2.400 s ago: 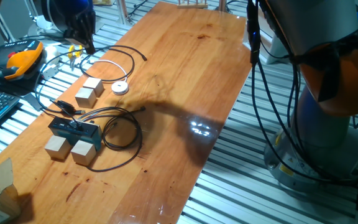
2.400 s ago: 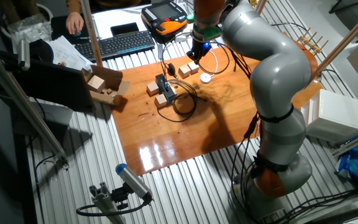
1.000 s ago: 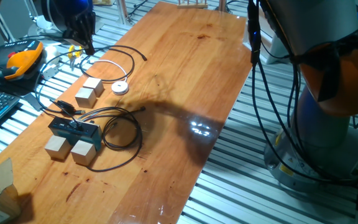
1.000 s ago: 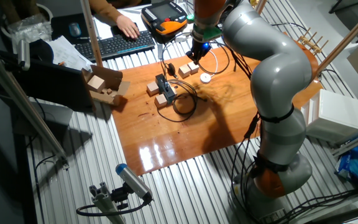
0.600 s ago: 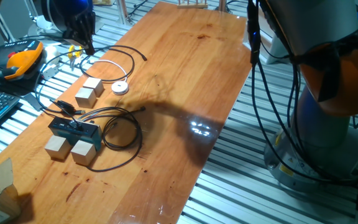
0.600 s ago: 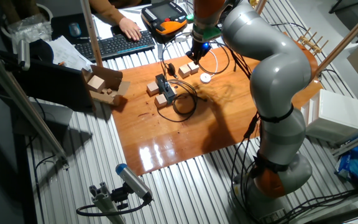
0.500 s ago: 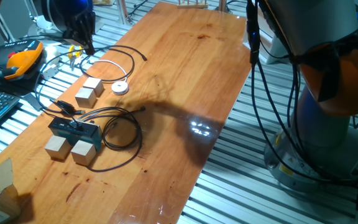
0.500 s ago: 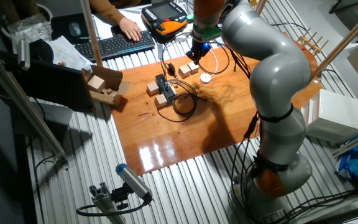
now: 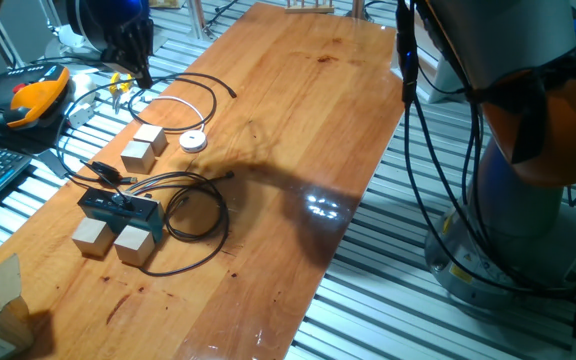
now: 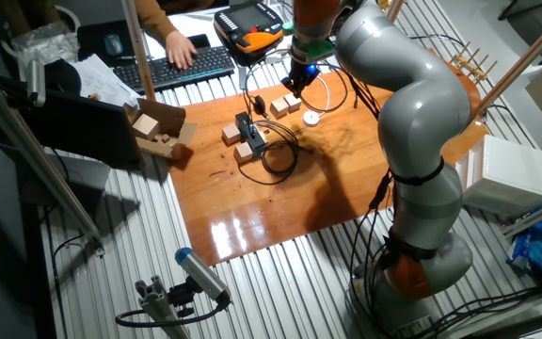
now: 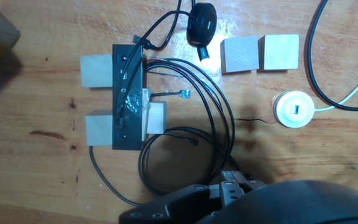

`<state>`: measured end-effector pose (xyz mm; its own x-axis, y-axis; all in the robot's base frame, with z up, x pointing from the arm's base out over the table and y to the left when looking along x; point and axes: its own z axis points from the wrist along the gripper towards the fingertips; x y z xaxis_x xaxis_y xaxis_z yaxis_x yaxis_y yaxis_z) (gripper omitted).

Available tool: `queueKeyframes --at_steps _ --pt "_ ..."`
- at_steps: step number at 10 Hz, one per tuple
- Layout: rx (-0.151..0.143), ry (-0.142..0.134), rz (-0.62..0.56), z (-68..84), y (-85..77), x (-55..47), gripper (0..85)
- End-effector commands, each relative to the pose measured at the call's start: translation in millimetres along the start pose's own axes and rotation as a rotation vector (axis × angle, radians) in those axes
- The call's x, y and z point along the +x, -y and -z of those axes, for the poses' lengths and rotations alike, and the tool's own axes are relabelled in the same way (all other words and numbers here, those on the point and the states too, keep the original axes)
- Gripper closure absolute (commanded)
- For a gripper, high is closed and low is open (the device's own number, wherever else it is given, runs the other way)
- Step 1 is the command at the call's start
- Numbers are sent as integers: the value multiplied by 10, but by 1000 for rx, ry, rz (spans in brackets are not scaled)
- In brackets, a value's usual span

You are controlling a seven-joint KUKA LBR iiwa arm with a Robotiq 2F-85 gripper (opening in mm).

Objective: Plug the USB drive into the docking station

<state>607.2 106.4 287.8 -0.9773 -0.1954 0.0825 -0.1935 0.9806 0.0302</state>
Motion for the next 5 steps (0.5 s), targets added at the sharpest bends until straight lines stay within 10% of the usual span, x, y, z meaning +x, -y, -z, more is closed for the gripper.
queueKeyframes --at_steps 1,5 --pt "0 -2 1 -1 4 1 850" --pt "1 7 5 -2 9 -1 850"
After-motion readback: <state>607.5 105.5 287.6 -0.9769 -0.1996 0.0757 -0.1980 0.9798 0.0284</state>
